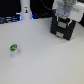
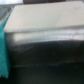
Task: Open the kcup holder, insert the kcup into the holder, and close the kcup holder
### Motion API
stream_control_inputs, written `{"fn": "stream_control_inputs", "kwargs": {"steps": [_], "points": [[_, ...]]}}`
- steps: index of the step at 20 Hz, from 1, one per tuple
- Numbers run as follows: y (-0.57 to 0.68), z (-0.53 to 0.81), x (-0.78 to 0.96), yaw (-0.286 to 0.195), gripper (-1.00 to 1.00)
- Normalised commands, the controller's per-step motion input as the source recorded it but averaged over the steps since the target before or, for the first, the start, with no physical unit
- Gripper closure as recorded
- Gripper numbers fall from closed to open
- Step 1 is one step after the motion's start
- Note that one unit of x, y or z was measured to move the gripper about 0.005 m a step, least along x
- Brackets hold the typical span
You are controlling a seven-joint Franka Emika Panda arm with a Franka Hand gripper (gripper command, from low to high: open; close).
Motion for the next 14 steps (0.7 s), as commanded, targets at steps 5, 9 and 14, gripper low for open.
{"fn": "stream_control_inputs", "kwargs": {"steps": [5, 9, 14], "points": [[-0.21, 0.30, 0.94, -0.081, 1.00], [-0.20, 0.30, 0.94, -0.078, 1.00], [-0.16, 0.19, 0.58, -0.050, 1.00]]}}
